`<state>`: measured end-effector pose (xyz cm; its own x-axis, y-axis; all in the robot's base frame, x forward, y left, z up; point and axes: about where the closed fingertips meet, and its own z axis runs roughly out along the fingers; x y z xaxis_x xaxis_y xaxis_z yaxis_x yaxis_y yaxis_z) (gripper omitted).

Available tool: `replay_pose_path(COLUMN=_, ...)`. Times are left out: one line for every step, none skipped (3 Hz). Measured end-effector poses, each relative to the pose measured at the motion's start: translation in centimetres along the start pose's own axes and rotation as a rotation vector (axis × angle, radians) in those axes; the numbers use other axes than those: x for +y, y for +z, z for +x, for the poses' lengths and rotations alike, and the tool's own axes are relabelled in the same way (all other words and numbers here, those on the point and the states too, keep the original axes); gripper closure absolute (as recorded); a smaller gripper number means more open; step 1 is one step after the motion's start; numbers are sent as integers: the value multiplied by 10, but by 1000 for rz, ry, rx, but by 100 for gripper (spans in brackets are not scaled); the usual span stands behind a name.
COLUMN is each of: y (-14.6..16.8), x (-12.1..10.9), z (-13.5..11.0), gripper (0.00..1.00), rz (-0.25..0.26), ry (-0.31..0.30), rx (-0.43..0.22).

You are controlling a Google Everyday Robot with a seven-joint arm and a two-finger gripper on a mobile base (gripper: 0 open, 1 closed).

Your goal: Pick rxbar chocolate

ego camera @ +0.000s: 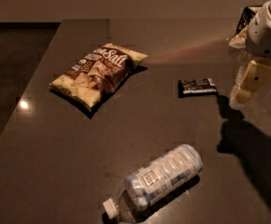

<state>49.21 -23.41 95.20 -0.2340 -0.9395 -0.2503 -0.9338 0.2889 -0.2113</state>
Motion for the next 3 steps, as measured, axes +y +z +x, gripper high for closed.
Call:
replay_pose_path(y=13, x=-21, z=0, gripper=0, rz=-10, ry=-17, rx=-27)
replay_pose_path(y=32, x=-46, z=1, gripper=0, rz=-12, ry=-44, rx=-27)
replay_pose_path(y=57, x=-65, z=3, gripper=0, rz=-40, ry=-73, rx=-15)
